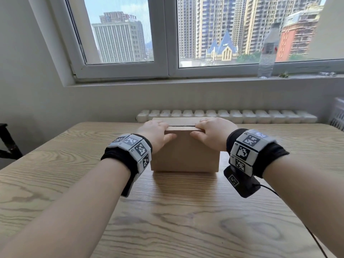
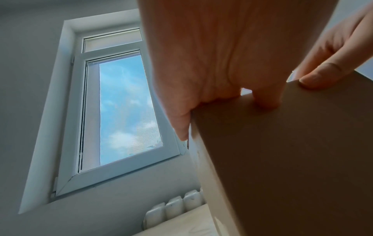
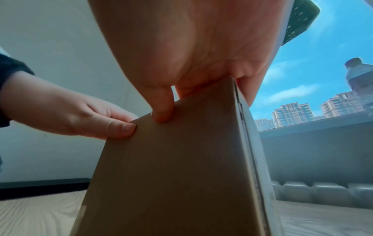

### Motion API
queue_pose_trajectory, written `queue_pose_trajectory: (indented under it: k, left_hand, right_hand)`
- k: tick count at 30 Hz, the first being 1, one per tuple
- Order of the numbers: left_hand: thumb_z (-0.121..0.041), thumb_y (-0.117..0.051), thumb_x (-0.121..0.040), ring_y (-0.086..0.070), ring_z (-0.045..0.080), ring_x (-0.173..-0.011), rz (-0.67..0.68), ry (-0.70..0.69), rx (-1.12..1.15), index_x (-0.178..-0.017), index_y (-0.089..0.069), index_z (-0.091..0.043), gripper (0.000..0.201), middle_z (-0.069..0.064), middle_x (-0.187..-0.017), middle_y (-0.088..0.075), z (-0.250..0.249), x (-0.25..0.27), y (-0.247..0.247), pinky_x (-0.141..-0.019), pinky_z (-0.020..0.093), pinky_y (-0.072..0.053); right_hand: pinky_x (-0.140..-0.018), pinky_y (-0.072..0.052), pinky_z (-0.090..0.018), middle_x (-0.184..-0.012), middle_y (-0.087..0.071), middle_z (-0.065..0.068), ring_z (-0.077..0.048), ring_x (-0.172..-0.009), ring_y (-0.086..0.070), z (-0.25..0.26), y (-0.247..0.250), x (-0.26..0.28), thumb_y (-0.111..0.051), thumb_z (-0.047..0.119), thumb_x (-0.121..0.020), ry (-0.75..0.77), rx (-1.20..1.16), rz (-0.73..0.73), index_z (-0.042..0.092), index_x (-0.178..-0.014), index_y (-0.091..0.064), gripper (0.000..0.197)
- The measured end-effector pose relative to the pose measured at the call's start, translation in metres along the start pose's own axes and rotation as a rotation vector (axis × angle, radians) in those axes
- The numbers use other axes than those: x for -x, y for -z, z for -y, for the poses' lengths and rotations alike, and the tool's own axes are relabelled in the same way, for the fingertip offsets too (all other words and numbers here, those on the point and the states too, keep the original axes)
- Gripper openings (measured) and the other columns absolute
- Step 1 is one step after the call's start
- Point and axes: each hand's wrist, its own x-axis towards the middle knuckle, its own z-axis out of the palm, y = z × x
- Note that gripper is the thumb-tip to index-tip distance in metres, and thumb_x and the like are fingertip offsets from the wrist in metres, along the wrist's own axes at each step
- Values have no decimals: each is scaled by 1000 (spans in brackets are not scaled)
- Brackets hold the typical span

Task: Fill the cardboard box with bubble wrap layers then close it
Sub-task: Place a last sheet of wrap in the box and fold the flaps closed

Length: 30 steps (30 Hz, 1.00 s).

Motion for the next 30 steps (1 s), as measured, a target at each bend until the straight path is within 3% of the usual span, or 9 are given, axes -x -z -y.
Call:
queue_pose_trajectory:
  k: [1,4,8,13,17,21,25,30]
  left_hand:
    - [-53,-36,-95,-35,24,-136,-5,5,4,-137,-44,-17,56,6,-146,-41,0,-3,2,-109,35,-30]
    - [-51,-37,-95,-34,25,-136,-15,2,2,-137,-44,-15,56,7,-145,-41,0,-15,3,-109,34,-30]
    - [-45,-38,-97,-20,23,-144,-18,-26,-8,-145,-32,-12,59,8,-154,-28,-2,-27,-7,-116,31,-15]
    - [-47,-39,-96,-22,21,-143,-37,-50,-9,-146,-32,-14,60,6,-154,-28,4,-52,-8,-115,29,-16]
    - [-58,-43,-90,-33,20,-137,-38,-41,-48,-139,-42,-18,64,1,-147,-39,5,-67,-12,-111,31,-26]
    - [-59,-44,-88,-35,19,-135,-28,-47,-60,-137,-44,-17,65,1,-145,-41,5,-76,-11,-109,30,-27]
    - [-58,-45,-88,-28,20,-140,-48,-28,-35,-141,-38,-17,67,3,-152,-32,4,-72,-17,-113,30,-22]
    - [-59,-42,-89,-13,20,-147,-53,66,-46,-148,-20,-16,77,3,-159,-14,-1,-69,-21,-120,37,-16]
  right_hand:
    - [-95,-44,-37,-119,-60,-3,-25,-115,-54,-2,1,-4,-33,50,-94,-5,-20,-1,18,-98,-59,41]
    - [-108,-34,-37,-139,-49,-2,-23,-131,-42,-4,-3,-13,-32,48,-96,-10,-40,-23,17,-125,-54,48]
    - [-120,-12,-35,-154,-30,-3,-19,-146,-19,-6,-18,-23,-31,44,-98,-1,27,-21,16,-140,-39,51]
    - [-119,-13,-35,-153,-32,-2,-18,-144,-23,-14,-17,-46,-32,44,-98,9,14,-9,15,-140,-36,52]
    - [-118,-16,-33,-149,-40,-1,-18,-141,-30,-16,-23,-56,-33,46,-96,-14,8,-60,18,-136,-45,50]
    - [-117,-18,-33,-143,-47,-1,-19,-137,-34,-13,-25,-60,-32,46,-96,-29,12,-92,17,-132,-50,50]
    - [-119,-15,-35,-146,-43,-1,-18,-141,-29,-13,-28,-58,-31,47,-96,-28,15,-98,17,-134,-47,52]
    - [-121,-13,-37,-154,-32,0,-17,-145,-21,-13,-25,-56,-29,49,-96,-33,31,-66,19,-141,-37,55]
